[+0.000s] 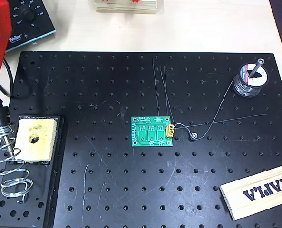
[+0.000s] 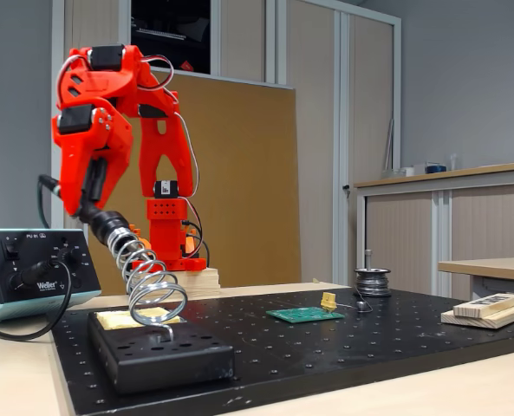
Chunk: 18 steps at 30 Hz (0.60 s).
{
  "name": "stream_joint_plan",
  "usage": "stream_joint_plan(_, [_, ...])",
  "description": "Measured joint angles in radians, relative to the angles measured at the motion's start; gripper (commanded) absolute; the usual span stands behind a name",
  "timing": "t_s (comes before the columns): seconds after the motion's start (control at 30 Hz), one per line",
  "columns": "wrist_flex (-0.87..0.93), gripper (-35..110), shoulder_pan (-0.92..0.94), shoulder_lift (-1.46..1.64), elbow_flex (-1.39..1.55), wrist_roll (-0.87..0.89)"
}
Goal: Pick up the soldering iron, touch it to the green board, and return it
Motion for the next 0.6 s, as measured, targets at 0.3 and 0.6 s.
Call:
stream_joint_plan(0.3, [0.02,0,-0.025,-0.054,-0.084,0.066])
stream_joint_plan(0.6, [0.026,3,-0.091,-0.043,-0.077,0.143])
